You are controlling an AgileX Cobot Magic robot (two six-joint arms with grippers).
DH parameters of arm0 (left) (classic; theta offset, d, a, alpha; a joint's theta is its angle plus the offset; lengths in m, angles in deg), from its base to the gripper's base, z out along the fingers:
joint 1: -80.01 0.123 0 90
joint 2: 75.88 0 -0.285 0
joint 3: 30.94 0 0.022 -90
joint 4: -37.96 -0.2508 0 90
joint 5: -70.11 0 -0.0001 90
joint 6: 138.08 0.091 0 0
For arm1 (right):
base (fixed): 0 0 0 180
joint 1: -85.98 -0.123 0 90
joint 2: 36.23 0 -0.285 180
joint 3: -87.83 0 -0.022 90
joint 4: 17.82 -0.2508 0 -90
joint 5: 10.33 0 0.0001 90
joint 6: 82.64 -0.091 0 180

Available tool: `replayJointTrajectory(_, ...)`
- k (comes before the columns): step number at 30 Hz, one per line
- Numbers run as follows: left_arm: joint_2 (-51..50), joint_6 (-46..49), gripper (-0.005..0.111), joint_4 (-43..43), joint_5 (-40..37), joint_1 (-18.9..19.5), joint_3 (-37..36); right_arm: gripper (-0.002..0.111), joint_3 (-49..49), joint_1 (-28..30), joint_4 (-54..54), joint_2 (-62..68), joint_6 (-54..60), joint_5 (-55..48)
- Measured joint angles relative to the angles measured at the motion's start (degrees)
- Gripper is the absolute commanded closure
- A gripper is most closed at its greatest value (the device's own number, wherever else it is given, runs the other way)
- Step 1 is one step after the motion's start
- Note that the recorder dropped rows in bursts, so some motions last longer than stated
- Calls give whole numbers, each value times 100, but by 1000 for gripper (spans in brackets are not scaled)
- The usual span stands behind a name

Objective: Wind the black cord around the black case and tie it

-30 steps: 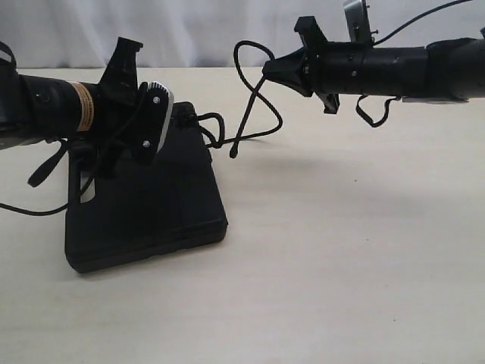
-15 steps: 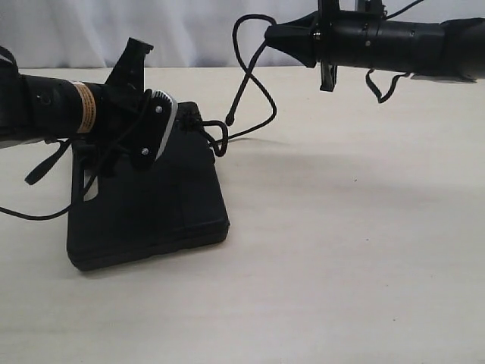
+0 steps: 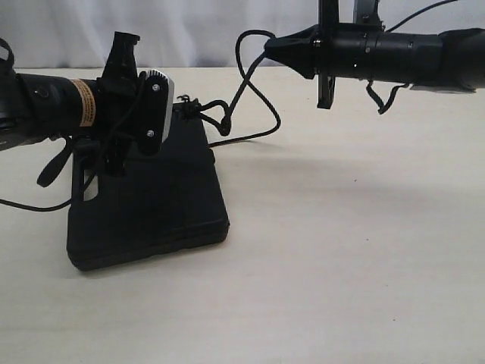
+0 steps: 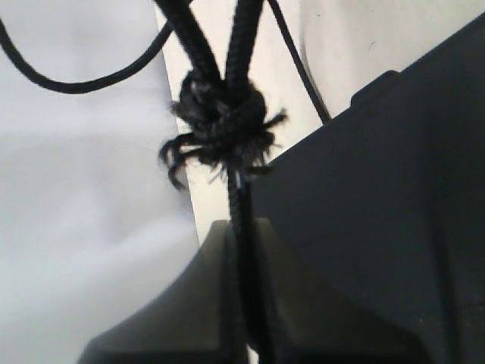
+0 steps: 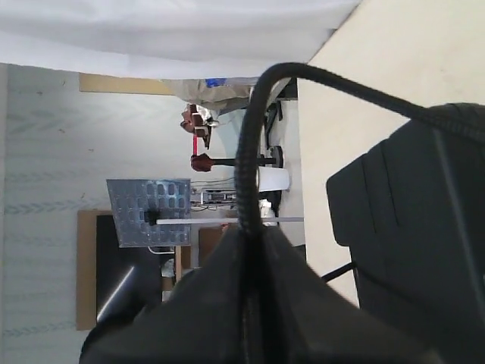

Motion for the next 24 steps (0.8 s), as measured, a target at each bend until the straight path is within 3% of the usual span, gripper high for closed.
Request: replayJointTrajectory(24,0,0,107,97,-11,0,0,104,-120,0,0,0,-847,-67)
